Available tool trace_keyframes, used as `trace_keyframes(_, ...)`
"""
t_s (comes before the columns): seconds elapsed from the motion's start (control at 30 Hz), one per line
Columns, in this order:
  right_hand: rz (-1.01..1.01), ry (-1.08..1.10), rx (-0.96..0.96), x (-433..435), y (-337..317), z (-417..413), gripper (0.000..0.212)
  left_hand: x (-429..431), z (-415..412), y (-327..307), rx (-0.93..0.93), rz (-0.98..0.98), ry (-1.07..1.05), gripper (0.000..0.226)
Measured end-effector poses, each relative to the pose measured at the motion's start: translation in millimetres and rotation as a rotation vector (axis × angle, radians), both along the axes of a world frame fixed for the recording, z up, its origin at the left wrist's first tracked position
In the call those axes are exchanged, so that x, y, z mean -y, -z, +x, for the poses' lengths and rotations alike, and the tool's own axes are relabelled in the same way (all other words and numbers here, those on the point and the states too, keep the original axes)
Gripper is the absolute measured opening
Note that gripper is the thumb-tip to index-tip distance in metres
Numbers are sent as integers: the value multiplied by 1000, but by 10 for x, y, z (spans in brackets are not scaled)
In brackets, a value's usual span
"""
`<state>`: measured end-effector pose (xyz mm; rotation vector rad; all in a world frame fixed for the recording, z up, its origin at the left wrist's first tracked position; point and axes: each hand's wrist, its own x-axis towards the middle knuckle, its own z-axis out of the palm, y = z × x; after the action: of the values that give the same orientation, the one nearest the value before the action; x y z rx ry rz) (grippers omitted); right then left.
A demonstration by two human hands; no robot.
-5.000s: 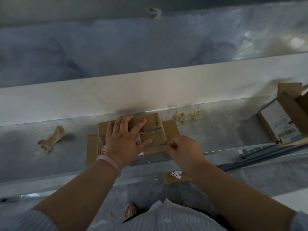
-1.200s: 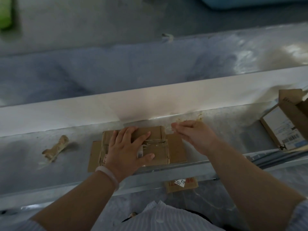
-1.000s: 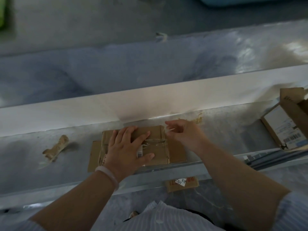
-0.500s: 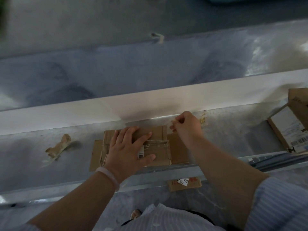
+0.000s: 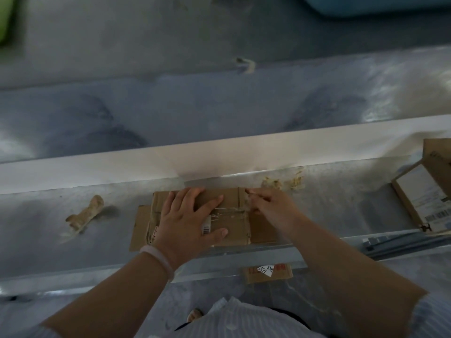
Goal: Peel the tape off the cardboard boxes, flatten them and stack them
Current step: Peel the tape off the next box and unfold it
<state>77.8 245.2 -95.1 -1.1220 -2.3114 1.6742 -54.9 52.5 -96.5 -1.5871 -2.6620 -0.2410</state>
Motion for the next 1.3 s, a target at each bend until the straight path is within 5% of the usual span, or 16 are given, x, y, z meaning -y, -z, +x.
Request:
trace_keyframes(0.1, 79, 240, -70, -68, -96, 47, 23, 5, 3, 1, 5, 0, -3, 70)
trace_keyframes(0.2, 218, 320, -41, -210, -190, 95, 8, 12, 9, -2, 6, -7, -3, 70)
trace_keyframes(0.43, 466, 120, 142, -406, -256, 98, 34, 14, 14, -14, 17, -9, 3, 69)
trace_keyframes(0.67, -75, -125, 110, 188, -114, 124, 17, 0, 45, -21, 10, -34, -3, 69)
trace_keyframes(0.83, 11, 8, 97, 273, -76, 119, 17, 5, 118, -2, 28, -54, -59, 70)
trace_keyframes(1.3, 499, -353, 155, 124, -158, 82, 13, 0, 111, -16, 85, -68, -98, 75)
